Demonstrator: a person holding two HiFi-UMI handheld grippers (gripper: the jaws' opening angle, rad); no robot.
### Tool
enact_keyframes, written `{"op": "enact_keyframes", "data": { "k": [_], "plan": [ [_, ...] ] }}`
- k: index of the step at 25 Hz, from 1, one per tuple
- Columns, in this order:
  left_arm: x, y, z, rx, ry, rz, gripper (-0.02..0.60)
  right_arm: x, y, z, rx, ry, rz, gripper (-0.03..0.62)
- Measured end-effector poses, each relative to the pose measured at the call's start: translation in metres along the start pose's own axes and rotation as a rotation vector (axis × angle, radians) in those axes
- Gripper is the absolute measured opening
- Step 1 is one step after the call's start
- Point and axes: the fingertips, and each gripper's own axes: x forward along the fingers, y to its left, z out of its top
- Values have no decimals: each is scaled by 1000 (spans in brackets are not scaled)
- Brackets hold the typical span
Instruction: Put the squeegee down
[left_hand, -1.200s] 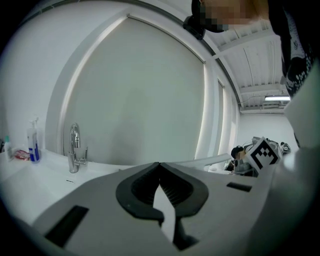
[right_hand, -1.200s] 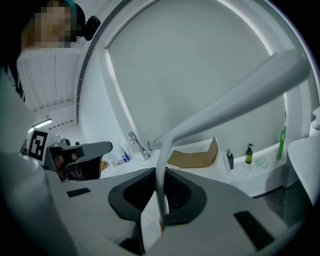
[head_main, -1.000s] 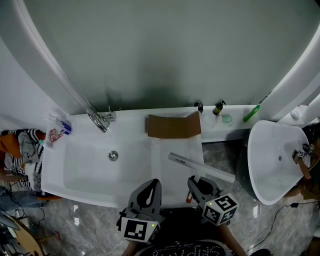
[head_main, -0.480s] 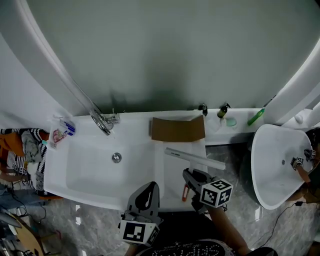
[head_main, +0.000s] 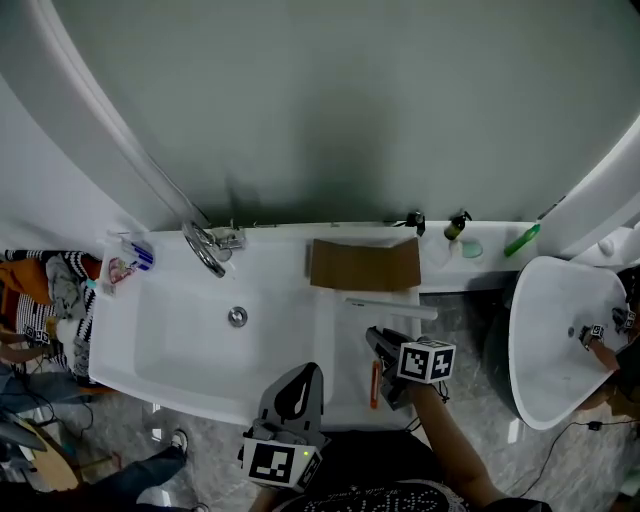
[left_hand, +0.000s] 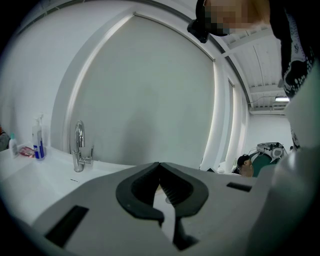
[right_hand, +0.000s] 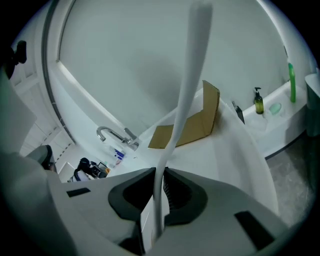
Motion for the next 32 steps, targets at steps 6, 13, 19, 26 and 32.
{"op": "enact_keyframes", "data": {
  "k": [6,13,19,26,32],
  "plan": [
    [6,1,-2,-2,9,-11,5,9,-22,-5,41,27,-49,52],
    [7,3,-3,-3,8,-17,5,14,-44,-13,56,75,-127,54],
    [3,3,-1,-1,0,-24,5,11,-41,-13,-13,93,-172,83],
    [1,6,11,2,-40,-22,5,-24,-33,5,-76,44,-237,137],
    [-5,-1,30,42,-90,-55,5,-92,65,72,-372,-279,-110,129]
  ]
}}
